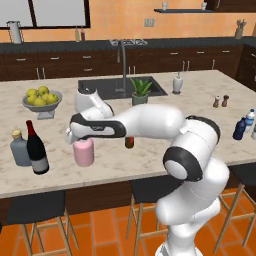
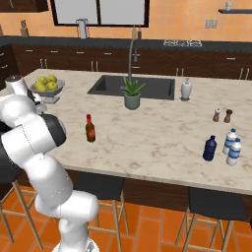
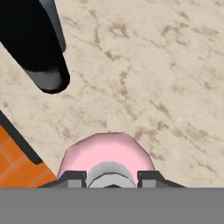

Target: Move the plastic bottles in the middle to the plastics group, and the glass bottles in the middle to the glass group.

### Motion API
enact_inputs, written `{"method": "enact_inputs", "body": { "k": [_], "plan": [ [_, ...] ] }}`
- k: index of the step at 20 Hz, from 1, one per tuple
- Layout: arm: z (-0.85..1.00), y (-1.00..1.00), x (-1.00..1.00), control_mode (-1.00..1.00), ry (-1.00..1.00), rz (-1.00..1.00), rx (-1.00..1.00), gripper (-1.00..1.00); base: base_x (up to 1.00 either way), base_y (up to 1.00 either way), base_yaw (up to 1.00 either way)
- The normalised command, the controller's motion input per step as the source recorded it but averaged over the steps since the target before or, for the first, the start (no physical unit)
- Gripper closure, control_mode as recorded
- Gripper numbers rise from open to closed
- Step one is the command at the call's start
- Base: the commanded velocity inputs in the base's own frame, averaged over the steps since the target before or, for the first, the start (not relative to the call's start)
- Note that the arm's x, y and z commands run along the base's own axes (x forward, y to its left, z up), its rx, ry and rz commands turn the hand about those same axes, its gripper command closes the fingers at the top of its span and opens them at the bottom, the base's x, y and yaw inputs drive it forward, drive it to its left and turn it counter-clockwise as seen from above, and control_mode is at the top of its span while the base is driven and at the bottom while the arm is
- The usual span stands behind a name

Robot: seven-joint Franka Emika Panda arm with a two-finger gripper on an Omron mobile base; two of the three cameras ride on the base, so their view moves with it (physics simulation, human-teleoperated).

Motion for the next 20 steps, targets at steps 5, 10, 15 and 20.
{"method": "enact_inputs", "body": {
  "k": [5,10,15,20],
  "plan": [
    [0.0,0.12,0.38,-1.0,-0.02,0.06,0.04,1.0,0.0,0.0,0.0],
    [-0.01,0.31,0.29,-1.0,0.0,0.13,0.05,1.0,0.0,0.0,0.0],
    [-0.18,0.47,0.18,-1.0,0.04,0.13,0.01,1.0,0.0,0.0,0.0],
    [-0.03,0.29,0.04,-1.0,0.0,0.05,0.0,1.0,0.0,0.0,0.0]
  ]
}}
